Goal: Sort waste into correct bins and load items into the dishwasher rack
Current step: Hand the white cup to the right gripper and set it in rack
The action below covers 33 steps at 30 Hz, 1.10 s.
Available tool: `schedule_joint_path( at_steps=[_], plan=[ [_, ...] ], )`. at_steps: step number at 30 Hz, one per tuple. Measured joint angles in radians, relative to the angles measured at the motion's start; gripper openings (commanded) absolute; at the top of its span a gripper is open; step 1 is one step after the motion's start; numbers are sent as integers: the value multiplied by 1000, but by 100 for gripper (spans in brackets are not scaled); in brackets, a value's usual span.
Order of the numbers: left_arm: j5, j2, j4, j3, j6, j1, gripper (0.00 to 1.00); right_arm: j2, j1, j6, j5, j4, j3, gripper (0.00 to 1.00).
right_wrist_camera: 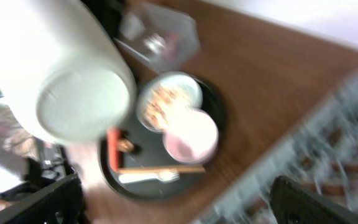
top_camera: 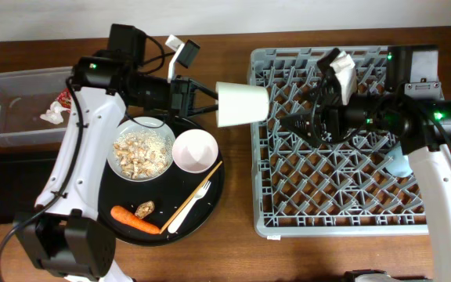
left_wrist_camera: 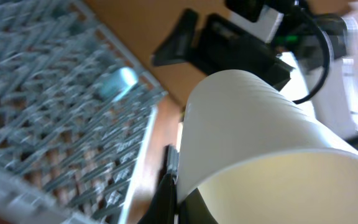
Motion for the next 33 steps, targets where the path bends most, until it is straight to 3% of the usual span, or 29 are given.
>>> schedule_joint_path(
  at_steps=[8, 18, 23, 26, 27, 28, 30, 33],
  plan=[
    [93, 0, 6, 0, 11, -39, 0, 0, 0, -50, -363, 45, 0, 97],
    [94, 0, 13, 0, 11, -129, 0, 1, 6, -50, -452, 40, 0, 92],
    [101, 0, 66, 0, -5, -134, 0, 18, 57, -50, -430, 30, 0, 69],
    [98, 0, 77, 0, -8, -133, 0, 19, 64, -47, -413, 30, 0, 45],
    [95, 0, 80, 0, -8, -132, 0, 19, 63, -41, -407, 29, 0, 45],
    [91, 0, 82, 0, -7, -132, 5, 19, 62, -38, -402, 29, 0, 45],
    [82, 0, 83, 0, -3, -132, 24, 19, 61, -36, -394, 29, 0, 45],
    [-2, 0, 58, 0, -36, -134, 30, 19, 66, -22, -288, -17, 0, 43]
  ],
)
